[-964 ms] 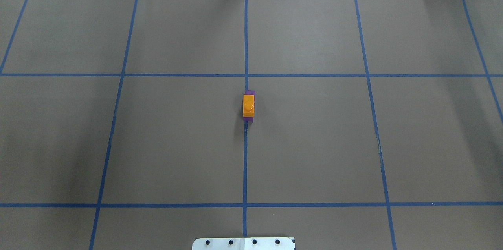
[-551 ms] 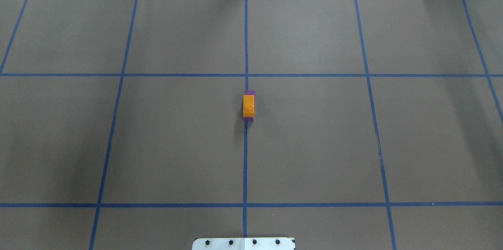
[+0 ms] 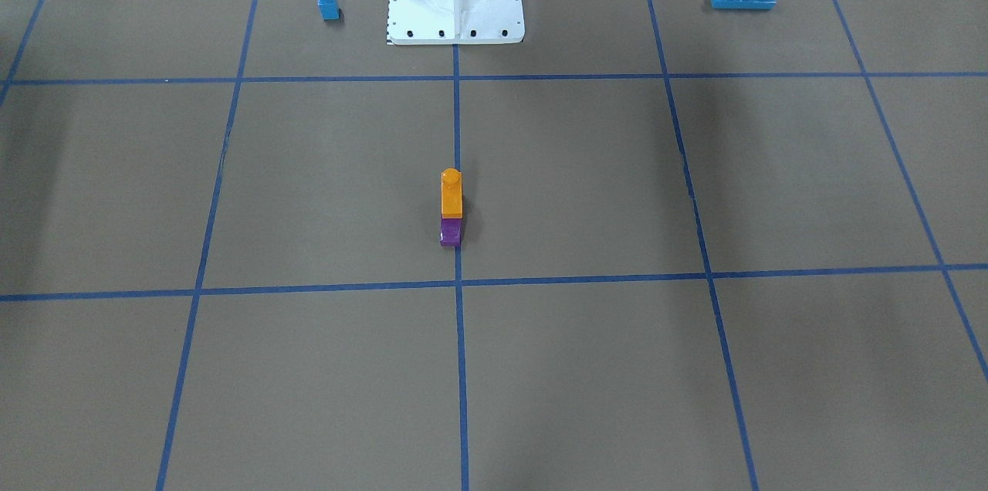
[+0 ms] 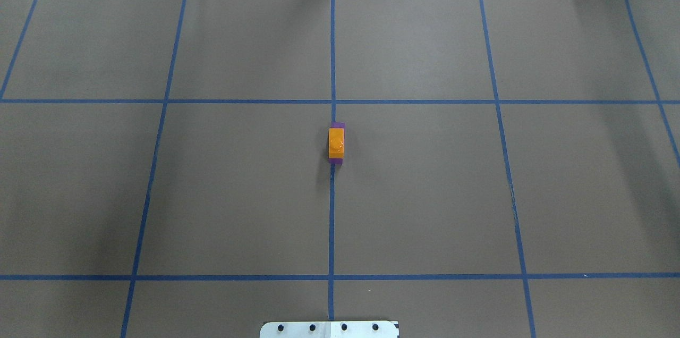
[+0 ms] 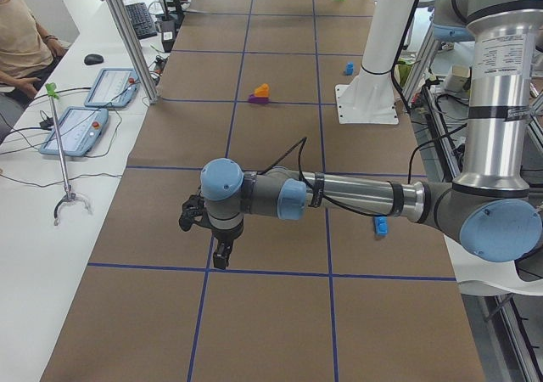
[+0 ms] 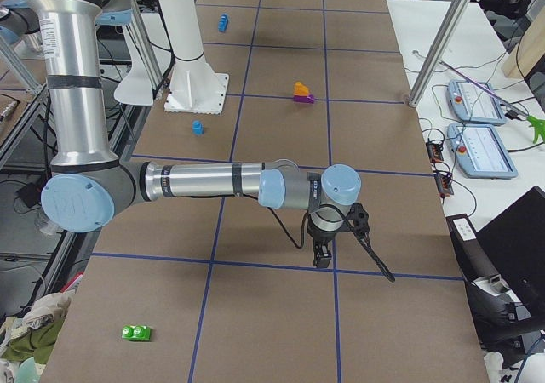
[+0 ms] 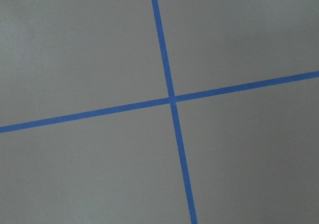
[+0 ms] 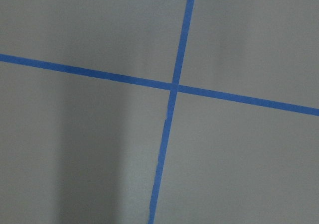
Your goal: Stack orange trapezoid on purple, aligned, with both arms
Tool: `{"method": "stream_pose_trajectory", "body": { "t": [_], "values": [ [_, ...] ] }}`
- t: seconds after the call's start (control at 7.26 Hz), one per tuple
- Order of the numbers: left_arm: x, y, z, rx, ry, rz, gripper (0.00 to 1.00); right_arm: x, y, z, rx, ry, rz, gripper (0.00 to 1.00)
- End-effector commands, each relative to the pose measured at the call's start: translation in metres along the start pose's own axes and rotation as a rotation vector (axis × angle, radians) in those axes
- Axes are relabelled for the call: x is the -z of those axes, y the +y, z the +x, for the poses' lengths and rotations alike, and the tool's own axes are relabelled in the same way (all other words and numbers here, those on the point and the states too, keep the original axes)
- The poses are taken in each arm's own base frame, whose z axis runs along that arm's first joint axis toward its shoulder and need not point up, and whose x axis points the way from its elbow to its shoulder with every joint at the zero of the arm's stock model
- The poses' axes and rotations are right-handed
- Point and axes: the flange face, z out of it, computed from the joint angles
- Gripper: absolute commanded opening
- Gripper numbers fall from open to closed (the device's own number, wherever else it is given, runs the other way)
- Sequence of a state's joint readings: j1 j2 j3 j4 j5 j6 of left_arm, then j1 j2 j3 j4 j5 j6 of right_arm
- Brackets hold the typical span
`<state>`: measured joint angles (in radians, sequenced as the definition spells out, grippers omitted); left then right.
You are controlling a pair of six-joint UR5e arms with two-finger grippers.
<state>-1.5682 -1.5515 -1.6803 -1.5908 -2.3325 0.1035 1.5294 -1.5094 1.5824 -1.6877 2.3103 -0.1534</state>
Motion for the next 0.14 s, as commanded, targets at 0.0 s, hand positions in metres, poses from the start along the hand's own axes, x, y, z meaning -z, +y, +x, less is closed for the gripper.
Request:
{"method": "stream_pose_trajectory", "body": {
  "t": [0.0],
  "values": [
    [0.0017,-0.0004,0.0018,-0.001,-0.001,0.004,1.0,-0.0007,0.0036,0.0005,-0.004,-0.006,-0.001,1.0]
  ]
}}
